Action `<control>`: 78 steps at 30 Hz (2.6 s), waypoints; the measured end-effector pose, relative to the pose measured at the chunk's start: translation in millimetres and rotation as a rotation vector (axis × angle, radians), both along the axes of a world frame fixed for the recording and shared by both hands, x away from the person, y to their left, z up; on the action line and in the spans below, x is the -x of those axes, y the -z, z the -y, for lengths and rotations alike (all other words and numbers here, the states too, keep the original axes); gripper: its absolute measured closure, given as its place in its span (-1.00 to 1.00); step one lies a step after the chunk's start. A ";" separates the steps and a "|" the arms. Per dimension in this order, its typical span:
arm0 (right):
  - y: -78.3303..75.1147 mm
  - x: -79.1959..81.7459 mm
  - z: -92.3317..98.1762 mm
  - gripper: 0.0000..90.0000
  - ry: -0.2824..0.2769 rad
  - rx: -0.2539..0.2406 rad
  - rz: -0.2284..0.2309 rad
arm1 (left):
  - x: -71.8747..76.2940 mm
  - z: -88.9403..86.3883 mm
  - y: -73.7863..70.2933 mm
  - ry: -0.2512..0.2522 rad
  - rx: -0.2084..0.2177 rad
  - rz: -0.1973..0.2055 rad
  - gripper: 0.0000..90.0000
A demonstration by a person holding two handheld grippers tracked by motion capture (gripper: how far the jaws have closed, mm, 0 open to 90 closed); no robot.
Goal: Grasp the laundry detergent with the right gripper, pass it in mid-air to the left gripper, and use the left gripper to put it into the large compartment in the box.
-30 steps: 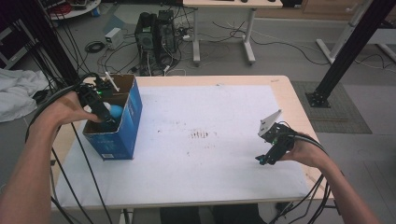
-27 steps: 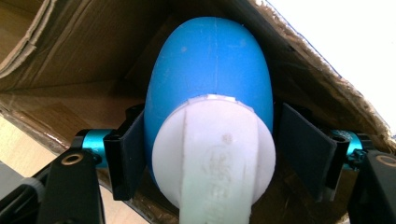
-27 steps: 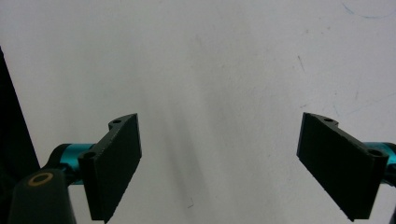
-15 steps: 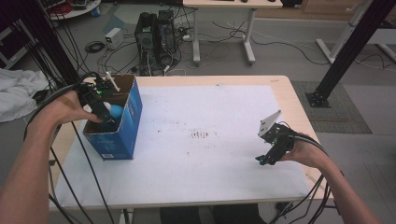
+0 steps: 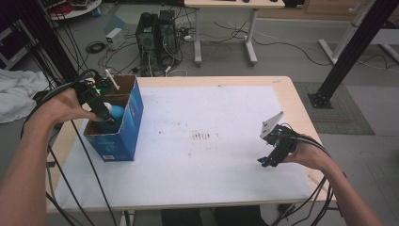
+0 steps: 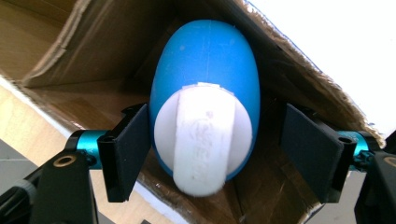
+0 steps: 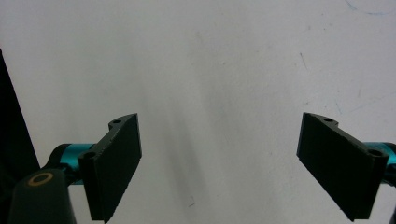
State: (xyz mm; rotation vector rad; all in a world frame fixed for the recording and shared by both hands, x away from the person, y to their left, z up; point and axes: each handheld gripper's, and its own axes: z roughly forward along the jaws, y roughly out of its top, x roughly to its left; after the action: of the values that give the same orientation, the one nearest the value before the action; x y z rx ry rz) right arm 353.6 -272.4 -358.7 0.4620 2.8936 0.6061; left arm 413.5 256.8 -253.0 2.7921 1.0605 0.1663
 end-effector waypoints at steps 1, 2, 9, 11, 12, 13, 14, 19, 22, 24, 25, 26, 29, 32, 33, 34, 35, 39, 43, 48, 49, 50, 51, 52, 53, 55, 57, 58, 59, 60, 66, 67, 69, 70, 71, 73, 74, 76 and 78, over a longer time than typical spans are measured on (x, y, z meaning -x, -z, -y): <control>0.0 0.0 0.0 -0.71 0.000 0.000 0.000 | 0.0 0.0 0.0 0.000 0.000 0.000 -0.44; 0.0 0.0 -0.1 -0.71 0.001 -0.001 0.000 | 0.5 -0.1 -2.9 0.006 0.003 0.000 -0.44; -0.9 0.5 -1.4 -0.71 0.002 -0.001 0.000 | 1.9 1.2 -8.1 0.001 -0.012 0.020 -0.44; -1.5 1.4 -1.7 -0.71 0.006 -0.002 -0.004 | 2.0 0.8 -9.3 -0.001 -0.013 0.023 -0.44; -1.5 1.4 -1.7 -0.71 0.006 -0.002 -0.004 | 2.0 0.8 -9.3 -0.001 -0.013 0.023 -0.44; -1.2 1.2 -1.6 -0.71 0.002 -0.004 0.000 | 2.0 0.8 -9.3 -0.001 -0.013 0.023 -0.44; -1.2 1.2 -1.6 -0.71 0.002 -0.004 0.000 | 1.7 0.7 -12.3 0.004 -0.021 0.026 -0.44; -2.0 2.3 -0.3 -0.71 0.009 0.000 -0.003 | 2.1 3.5 -19.5 0.008 -0.027 0.045 -0.44; -2.2 2.0 -0.1 -0.71 0.003 -0.003 0.000 | 2.4 6.2 -25.8 0.011 -0.029 0.062 -0.44; -2.5 1.5 0.1 -0.71 -0.001 -0.003 0.010 | 3.0 8.8 -30.4 0.011 -0.029 0.070 -0.44; -2.9 2.1 0.2 -0.71 0.007 0.000 0.005 | 2.8 9.8 -33.5 0.022 -0.038 0.072 -0.44; -3.0 3.0 0.0 -0.71 0.016 0.002 -0.004 | 3.6 11.7 -35.5 0.015 -0.032 0.079 -0.44; -2.6 2.5 0.0 -0.71 0.011 0.001 -0.003 | 3.7 13.1 -38.0 0.018 -0.035 0.085 -0.44; -2.6 2.6 -0.3 -0.71 0.010 0.001 -0.008 | 5.5 22.6 -49.3 0.052 -0.034 0.102 -0.44; -2.5 2.4 -0.4 -0.71 0.011 0.003 -0.004 | 6.6 25.7 -50.7 0.049 -0.021 0.108 -0.44; -2.5 2.4 -0.4 -0.71 0.011 0.003 -0.004 | 6.6 25.7 -50.7 0.049 -0.021 0.108 -0.44; -2.7 2.5 -0.5 -0.71 0.012 0.002 -0.005 | 7.1 31.8 -55.0 0.075 -0.021 0.110 -0.44; -2.8 1.3 -0.9 -0.71 0.005 0.001 0.000 | 9.7 49.1 -61.4 0.114 -0.004 0.126 -0.44; -3.1 1.3 -0.8 -0.71 0.005 0.002 -0.003 | 11.4 68.6 -67.5 0.160 0.000 0.138 -0.44; -3.2 2.8 -0.7 -0.71 0.019 -0.001 0.001 | 11.6 90.0 -68.5 0.216 0.008 0.142 -0.44; -3.2 2.8 -0.7 -0.71 0.019 -0.001 0.001 | 11.6 90.0 -68.5 0.216 0.008 0.142 -0.44; -2.8 2.7 -0.7 -0.71 0.016 -0.003 0.000 | 11.5 99.9 -66.2 0.237 0.003 0.142 -0.44; -3.1 2.9 -0.6 -0.71 0.020 0.000 0.003 | 11.7 104.5 -65.0 0.245 0.002 0.140 -0.44; -2.9 2.7 -0.7 -0.71 0.016 -0.003 0.000 | 11.8 109.0 -63.8 0.255 -0.004 0.136 -0.44; -3.0 3.2 -0.9 -0.71 0.022 0.000 -0.003 | 12.0 113.2 -62.2 0.263 -0.004 0.131 -0.44; -2.2 2.9 -1.1 -0.71 0.016 -0.010 0.003 | 11.8 121.2 -59.6 0.288 -0.014 0.122 -0.44; -3.9 3.6 -0.7 -0.71 0.026 0.004 -0.004 | 11.8 131.4 -54.7 0.302 0.002 0.118 -0.44; -3.6 2.9 -0.7 -0.71 0.017 0.000 0.003 | 11.5 133.5 -54.1 0.309 -0.002 0.113 -0.44; -3.0 3.1 -0.7 -0.71 0.017 -0.011 0.005 | 10.5 137.9 -51.6 0.326 -0.006 0.107 -0.44; -2.9 1.7 -0.6 -0.71 -0.003 -0.015 0.019 | 10.9 142.2 -48.2 0.327 0.004 0.105 -0.44; -3.2 3.0 0.0 -0.71 -0.009 -0.002 0.013 | 9.9 165.3 -30.0 0.402 -0.031 0.057 -0.63; -3.0 3.0 0.4 -0.71 -0.012 -0.001 0.018 | 10.0 169.7 -25.8 0.410 -0.033 0.047 -0.63; -3.5 3.8 1.3 -0.71 -0.006 0.004 0.017 | 9.7 176.1 -19.8 0.416 -0.031 0.041 -0.63; -3.8 4.0 1.8 -0.71 -0.004 0.003 0.015 | 9.9 178.6 -17.4 0.417 -0.026 0.039 -0.63; -4.0 3.8 2.3 -0.71 -0.007 0.002 0.019 | 10.0 182.9 -13.7 0.427 -0.026 0.032 -0.63; -4.2 4.2 2.7 -0.71 0.000 0.003 0.018 | 11.1 190.1 -6.5 0.438 -0.032 0.021 -0.63; -4.2 4.2 2.7 -0.71 0.000 0.003 0.018 | 11.1 190.1 -6.5 0.438 -0.032 0.021 -0.63; -4.8 4.6 3.6 -0.71 -0.003 0.004 0.017 | 12.3 197.7 1.5 0.449 -0.055 0.015 -0.63; -5.6 6.2 4.7 -0.71 0.001 0.000 0.022 | 14.3 203.6 9.2 0.436 -0.035 0.019 -0.63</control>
State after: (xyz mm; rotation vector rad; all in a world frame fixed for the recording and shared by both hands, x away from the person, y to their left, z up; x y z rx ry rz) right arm 347.4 -277.1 -353.0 0.4533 2.8727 0.6069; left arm 399.2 53.2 -262.2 2.9617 0.4266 0.1579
